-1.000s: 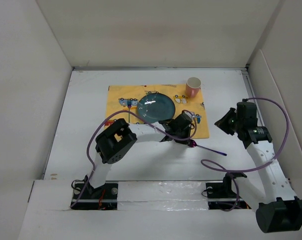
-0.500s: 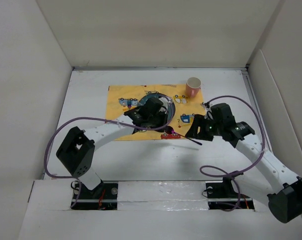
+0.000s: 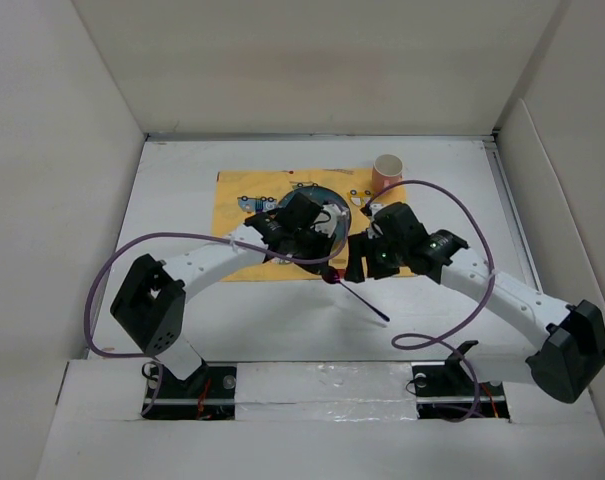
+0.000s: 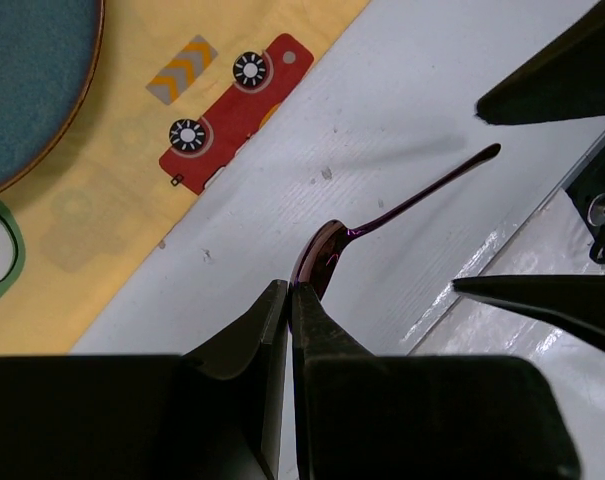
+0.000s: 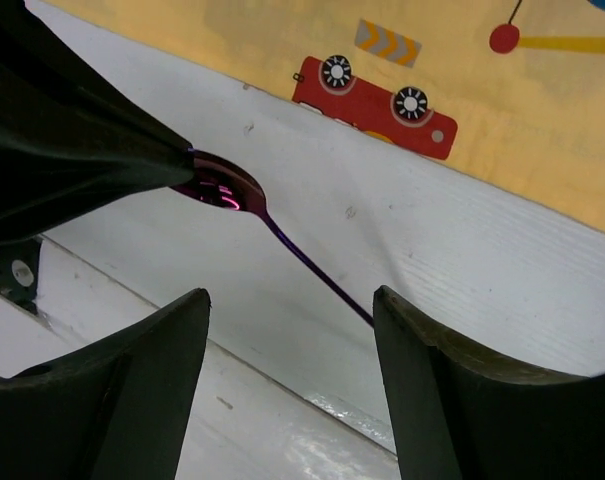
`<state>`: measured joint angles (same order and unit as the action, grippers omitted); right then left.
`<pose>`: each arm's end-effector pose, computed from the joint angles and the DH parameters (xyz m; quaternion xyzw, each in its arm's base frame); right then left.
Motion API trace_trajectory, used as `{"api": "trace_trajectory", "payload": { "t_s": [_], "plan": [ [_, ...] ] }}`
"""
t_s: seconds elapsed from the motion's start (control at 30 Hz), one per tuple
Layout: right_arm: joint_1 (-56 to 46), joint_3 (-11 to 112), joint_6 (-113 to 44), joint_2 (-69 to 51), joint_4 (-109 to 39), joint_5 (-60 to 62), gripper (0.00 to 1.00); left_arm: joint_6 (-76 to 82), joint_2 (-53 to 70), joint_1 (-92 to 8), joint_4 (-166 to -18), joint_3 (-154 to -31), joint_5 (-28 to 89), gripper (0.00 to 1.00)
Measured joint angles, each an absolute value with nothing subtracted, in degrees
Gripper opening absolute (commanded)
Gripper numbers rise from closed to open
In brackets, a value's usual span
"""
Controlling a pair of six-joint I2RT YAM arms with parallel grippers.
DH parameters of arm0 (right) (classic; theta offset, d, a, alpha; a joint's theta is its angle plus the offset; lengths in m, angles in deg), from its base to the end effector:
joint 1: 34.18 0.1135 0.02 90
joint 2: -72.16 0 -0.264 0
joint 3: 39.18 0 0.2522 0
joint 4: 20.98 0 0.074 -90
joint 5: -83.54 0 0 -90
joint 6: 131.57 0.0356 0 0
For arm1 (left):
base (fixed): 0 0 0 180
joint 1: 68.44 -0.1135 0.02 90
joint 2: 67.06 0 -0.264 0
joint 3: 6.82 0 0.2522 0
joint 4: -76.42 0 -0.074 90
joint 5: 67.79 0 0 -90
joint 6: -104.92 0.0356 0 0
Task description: Set the dinner table for one person
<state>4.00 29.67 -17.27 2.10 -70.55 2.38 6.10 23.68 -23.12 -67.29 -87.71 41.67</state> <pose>0.1940 0.1595 0.2718 -0.1392 0.9292 0.2356 0.2484 0.2352 -0.2547 0.2568 0.3463 0.8485 -0.3071 0.2564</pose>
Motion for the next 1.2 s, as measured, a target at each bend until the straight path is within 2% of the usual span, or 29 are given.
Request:
{"api": "trace_trajectory", "payload": {
  "t_s": [0.27, 0.53, 0.63, 0.7, 0.73, 0.77, 0.8, 0.9, 0.97, 1.0, 1.07, 1.1, 1.2],
  "plan": [
    [5.98, 30.37, -20.64, -3.3, -69.85, 4.33, 0.65, 7.65, 23.48, -24.08, -64.21, -90.05, 43.24, 0.0],
    [6.03, 30.37, -22.13, -4.81, -68.02, 8.13, 0.58, 8.16, 19.16, -29.98, -62.09, -90.05, 47.35, 0.0],
    [6.03, 30.37, -22.41, -5.37, -66.86, 10.17, 0.47, 8.31, 17.8, -31.68, -62.02, -90.05, 48.73, 0.0],
    [6.03, 30.35, -22.52, -5.66, -66.36, 11.02, 0.33, 8.53, 17.52, -32.25, -61.67, -90.05, 49.32, 0.0],
    [6.03, 30.33, -22.72, -5.68, -66.12, 11.3, 0.21, 8.57, 17.52, -32.4, -61.48, -90.05, 49.6, 0.0],
    [6.03, 30.33, -22.69, -5.7, -65.85, 11.61, 0.04, 8.64, 17.52, -32.56, -61.24, -90.05, 49.84, 0.0],
    [6.03, 30.33, -23.18, -5.75, -65.57, 12.46, 0.0, 8.9, 17.52, -32.62, -61.39, -90.05, 49.69, 0.0],
    [7.38, 30.33, -23.79, -5.62, -64.26, 15.61, 0.0, 9.58, 17.5, -33.1, -61.98, -90.09, 49.19, 0.0],
    [7.16, 30.33, -23.57, -5.53, -63.93, 15.67, 0.0, 9.45, 17.5, -33.34, -61.96, -90.09, 48.93, 0.1],
    [6.75, 30.33, -23.28, -5.44, -63.69, 15.91, 0.0, 9.16, 17.5, -33.54, -62.22, -90.09, 48.51, 0.22],
    [5.87, 30.33, -21.8, -5.05, -63.21, 15.65, 0.0, 8.33, 17.36, -34.37, -62.61, -90.31, 48.16, 0.32],
    [4.83, 30.33, -21.03, -4.81, -63.01, 14.97, 0.0, 7.74, 17.04, -35.03, -62.7, -90.33, 48.01, 0.41],
    [0.48, 30.33, -19.22, -4.22, -62.49, 13.38, 0.0, 5.67, 15.24, -37.93, -63.44, -90.6, 47.07, 0.5]
  ]
}}
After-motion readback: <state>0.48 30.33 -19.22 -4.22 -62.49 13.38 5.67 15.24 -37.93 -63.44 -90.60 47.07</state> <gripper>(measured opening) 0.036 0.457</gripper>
